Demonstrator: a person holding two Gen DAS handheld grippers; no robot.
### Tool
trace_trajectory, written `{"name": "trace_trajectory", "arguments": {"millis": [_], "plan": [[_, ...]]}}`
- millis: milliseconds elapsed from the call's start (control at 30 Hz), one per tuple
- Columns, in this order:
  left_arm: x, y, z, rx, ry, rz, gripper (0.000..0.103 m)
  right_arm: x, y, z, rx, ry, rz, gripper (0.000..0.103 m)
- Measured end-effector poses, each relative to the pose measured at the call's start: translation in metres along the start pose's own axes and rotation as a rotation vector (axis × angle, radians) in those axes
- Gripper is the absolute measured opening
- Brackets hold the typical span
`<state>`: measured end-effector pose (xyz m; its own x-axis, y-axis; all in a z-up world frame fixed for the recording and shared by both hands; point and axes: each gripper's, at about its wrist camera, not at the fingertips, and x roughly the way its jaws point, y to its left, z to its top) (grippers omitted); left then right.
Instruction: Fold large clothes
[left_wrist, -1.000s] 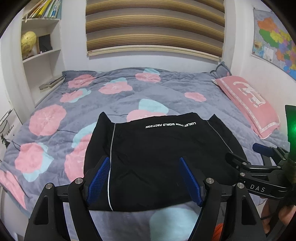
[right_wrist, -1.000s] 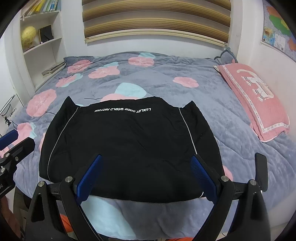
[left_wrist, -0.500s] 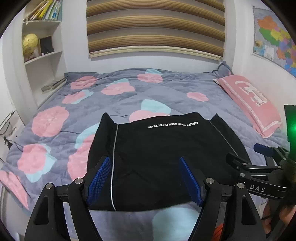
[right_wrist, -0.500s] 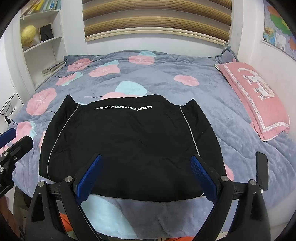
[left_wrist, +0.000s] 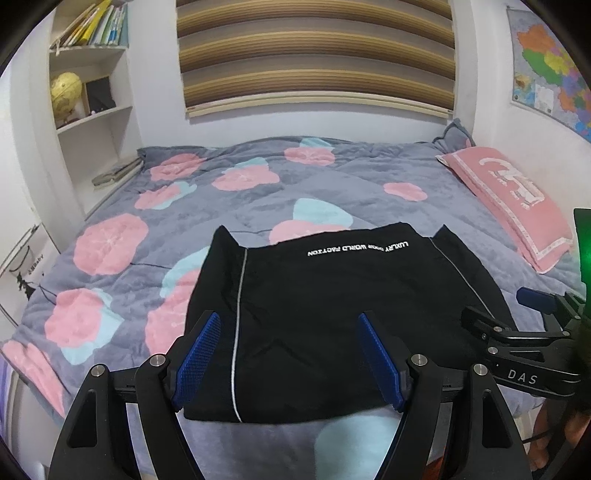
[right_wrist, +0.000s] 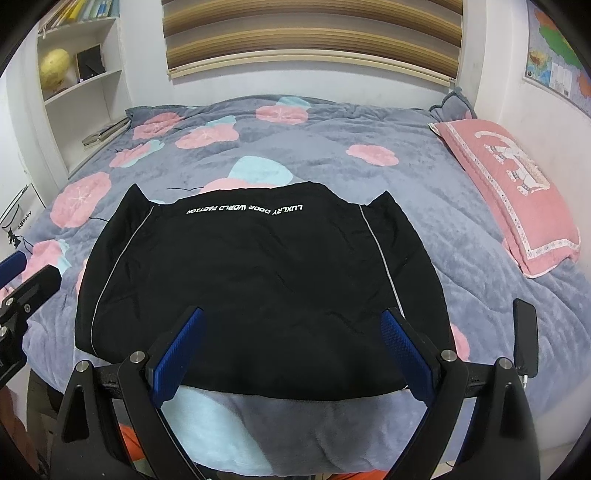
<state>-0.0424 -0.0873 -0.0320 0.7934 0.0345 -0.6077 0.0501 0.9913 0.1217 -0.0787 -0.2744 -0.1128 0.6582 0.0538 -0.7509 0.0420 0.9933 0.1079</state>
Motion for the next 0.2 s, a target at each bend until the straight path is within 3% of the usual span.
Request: {"name": "trace_trajectory", "arguments": {"millis": [133, 200], "plan": [[-0.0042, -0.0014, -0.0002, 0.012, -0.043, 0.041, 0.078, 0.004, -0.0002, -0.0003, 0.007, 0.008, 0.003, 0.097], [-0.0036, -0.0017, -0.0001, 0.01, -0.036, 0.026, 0.078, 0.0055, -0.0002, -0.0004, 0.007, 0.011, 0.004, 0.097]]}}
